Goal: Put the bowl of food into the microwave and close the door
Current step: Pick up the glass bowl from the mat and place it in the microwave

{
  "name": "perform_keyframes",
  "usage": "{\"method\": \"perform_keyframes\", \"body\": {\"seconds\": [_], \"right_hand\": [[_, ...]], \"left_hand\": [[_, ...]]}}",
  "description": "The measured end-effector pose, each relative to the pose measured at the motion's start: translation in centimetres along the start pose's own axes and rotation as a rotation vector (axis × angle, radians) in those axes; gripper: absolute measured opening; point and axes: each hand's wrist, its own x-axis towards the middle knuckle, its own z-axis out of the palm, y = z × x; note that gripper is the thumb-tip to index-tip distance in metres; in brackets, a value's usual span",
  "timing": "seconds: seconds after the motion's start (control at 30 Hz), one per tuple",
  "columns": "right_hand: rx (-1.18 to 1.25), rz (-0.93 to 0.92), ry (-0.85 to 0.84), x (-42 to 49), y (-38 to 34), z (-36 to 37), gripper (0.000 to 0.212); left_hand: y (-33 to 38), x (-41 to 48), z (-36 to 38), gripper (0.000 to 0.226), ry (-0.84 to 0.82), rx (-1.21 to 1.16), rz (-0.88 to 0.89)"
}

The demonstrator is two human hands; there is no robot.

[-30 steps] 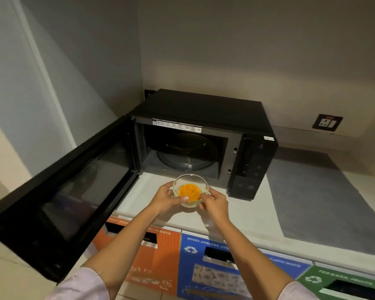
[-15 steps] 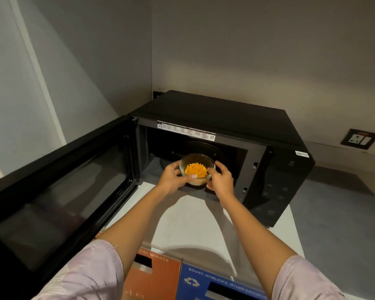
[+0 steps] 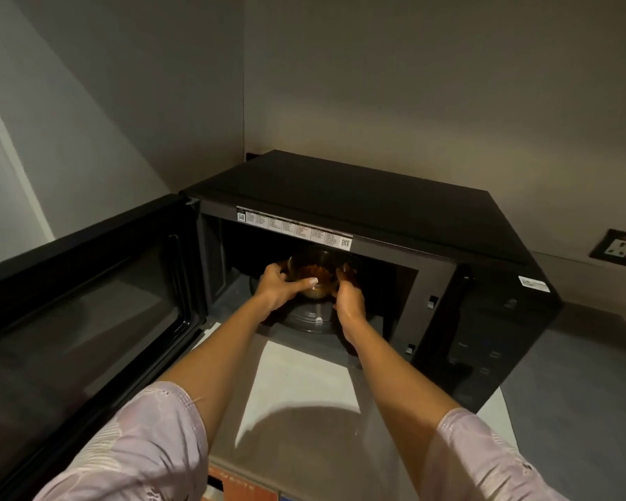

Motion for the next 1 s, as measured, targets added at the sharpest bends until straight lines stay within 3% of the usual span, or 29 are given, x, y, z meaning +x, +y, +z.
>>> {"method": "perform_keyframes", "body": {"seconds": [0.17, 0.5, 0.73, 1.0], "right_hand": [[0.154, 0.03, -0.048, 1.8, 0.2, 0.5, 0.064], [0.1, 0.031, -0.088, 3.6, 0.7, 0.2, 0.065], [-0.244, -0.119, -0.108, 2.3, 0.0, -0.6, 0.057], [-0.249, -0.346, 0.003, -2.5, 1.1, -1.6, 0.043]], "left_hand": [[-0.2, 2.0, 0.5, 0.068, 0.059, 0.064, -0.034], [-0.3, 2.5, 0.7, 0.069, 0.06, 0.128, -0.025], [0.6, 1.1, 0.5, 0.067, -0.047, 0.203, -0.088], [1.8, -3.9, -1.0, 0.091, -0.093, 0.282, -0.08]]}}
